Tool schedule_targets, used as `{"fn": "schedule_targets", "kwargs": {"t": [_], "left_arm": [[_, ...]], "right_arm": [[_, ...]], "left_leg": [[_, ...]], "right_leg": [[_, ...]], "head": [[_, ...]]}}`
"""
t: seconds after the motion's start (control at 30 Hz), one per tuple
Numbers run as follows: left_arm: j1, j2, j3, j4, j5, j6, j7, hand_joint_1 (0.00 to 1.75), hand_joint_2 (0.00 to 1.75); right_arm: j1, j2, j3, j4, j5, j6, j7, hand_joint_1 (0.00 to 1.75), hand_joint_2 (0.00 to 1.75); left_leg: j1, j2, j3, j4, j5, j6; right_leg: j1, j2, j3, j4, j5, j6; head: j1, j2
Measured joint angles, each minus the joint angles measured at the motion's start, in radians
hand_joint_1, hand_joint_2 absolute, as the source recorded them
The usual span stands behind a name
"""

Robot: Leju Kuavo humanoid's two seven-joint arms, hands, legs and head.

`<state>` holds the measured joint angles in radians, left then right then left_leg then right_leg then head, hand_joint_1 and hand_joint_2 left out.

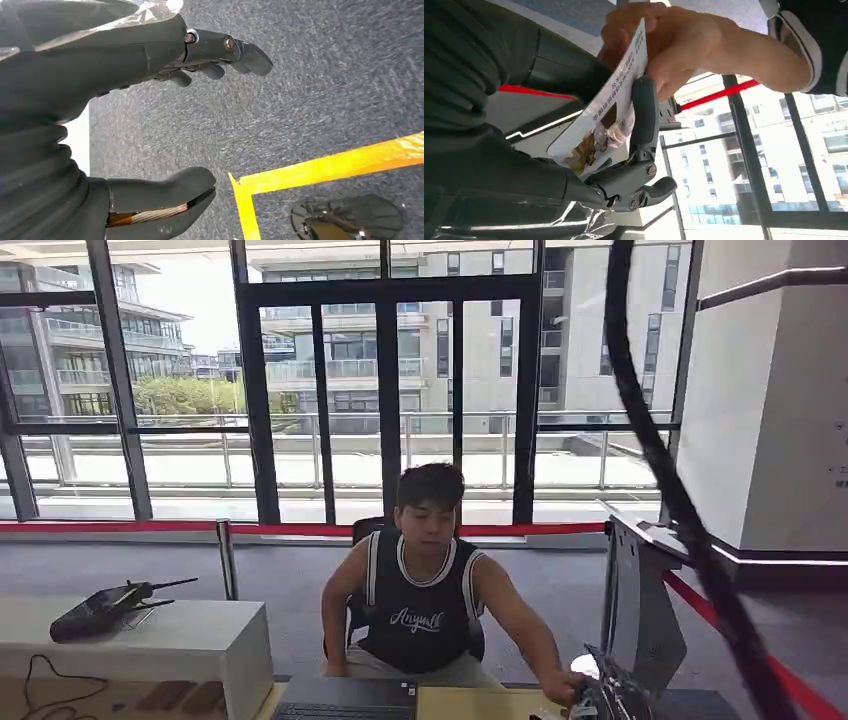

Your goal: Pass the card to the sensor for recognition and then transmit it.

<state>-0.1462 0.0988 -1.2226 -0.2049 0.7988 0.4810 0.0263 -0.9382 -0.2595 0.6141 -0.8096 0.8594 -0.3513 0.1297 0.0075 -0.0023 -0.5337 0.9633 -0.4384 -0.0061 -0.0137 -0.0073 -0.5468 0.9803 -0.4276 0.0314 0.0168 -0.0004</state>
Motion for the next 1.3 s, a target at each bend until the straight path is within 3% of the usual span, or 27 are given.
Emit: {"fn": "schedule_targets", "kwargs": {"t": [0.2, 0.23, 0.27, 0.3, 0.9, 1.0, 1.17, 1.3], "left_arm": [[-0.011, -0.004, -0.014, 0.0, -0.007, -0.004, 0.008, 0.0, 1.75], [-0.012, -0.004, -0.016, 0.0, -0.007, -0.004, 0.01, 0.0, 1.75], [-0.013, -0.005, -0.017, 0.0, -0.008, -0.004, 0.011, 0.0, 1.75], [-0.013, -0.005, -0.018, 0.0, -0.008, -0.004, 0.013, 0.0, 1.75], [-0.016, -0.012, -0.024, 0.0, -0.006, -0.007, 0.015, 0.0, 1.75], [-0.015, -0.012, -0.024, 0.0, 0.005, -0.004, 0.008, 0.0, 1.75], [-0.008, -0.012, -0.024, 0.0, 0.031, 0.004, -0.003, 0.0, 1.75], [0.006, -0.012, -0.024, 0.0, 0.048, 0.009, -0.005, 0.0, 1.75]], "right_arm": [[-0.063, 0.068, 0.04, 0.092, 0.019, -0.009, -0.016, 1.75, 1.75], [-0.068, 0.076, 0.045, 0.105, 0.02, -0.013, -0.016, 0.19, 1.75], [-0.07, 0.085, 0.049, 0.117, 0.02, -0.019, -0.017, 0.0, 1.75], [-0.073, 0.092, 0.053, 0.129, 0.02, -0.026, -0.017, 0.0, 0.0], [-0.09, 0.139, 0.1, 0.242, 0.004, -0.072, -0.011, 0.0, 0.0], [-0.091, 0.141, 0.1, 0.244, -0.055, -0.069, -0.051, 0.0, 0.0], [-0.056, 0.146, 0.086, 0.215, -0.266, 0.027, -0.179, 0.0, 0.0], [0.053, 0.131, 0.086, 0.111, -0.373, 0.069, -0.173, 0.0, 0.0]], "left_leg": [[0.0, 0.0, 0.0, 0.0, 0.0, 0.0], [0.0, 0.0, 0.0, 0.0, 0.0, 0.0], [0.0, 0.0, 0.0, 0.0, 0.0, 0.0], [0.0, 0.0, 0.0, 0.0, 0.0, 0.0], [0.0, 0.0, 0.001, 0.0, 0.0, 0.0], [0.0, 0.0, 0.001, 0.0, 0.0, 0.0], [0.001, 0.0, 0.001, 0.0, 0.0, 0.0], [0.001, 0.0, 0.001, 0.0, 0.0, 0.0]], "right_leg": [[0.0, 0.0, 0.0, 0.0, 0.0, 0.0], [0.0, 0.0, 0.0, 0.0, 0.0, 0.0], [0.0, 0.0, 0.0, 0.0, 0.0, 0.0], [0.0, 0.0, 0.0, 0.0, 0.0, 0.0], [0.0, 0.0, 0.0, 0.0, 0.0, 0.0], [0.0, 0.0, 0.0, 0.0, 0.0, 0.0], [0.001, 0.0, 0.0, 0.0, 0.0, 0.0], [0.001, 0.0, 0.0, -0.001, 0.0, 0.0]], "head": [[0.0, 0.0], [0.0, 0.0], [0.0, 0.0], [0.0, 0.0], [0.0, 0.0], [0.0, 0.0], [0.0, 0.0], [0.0, 0.0]]}}
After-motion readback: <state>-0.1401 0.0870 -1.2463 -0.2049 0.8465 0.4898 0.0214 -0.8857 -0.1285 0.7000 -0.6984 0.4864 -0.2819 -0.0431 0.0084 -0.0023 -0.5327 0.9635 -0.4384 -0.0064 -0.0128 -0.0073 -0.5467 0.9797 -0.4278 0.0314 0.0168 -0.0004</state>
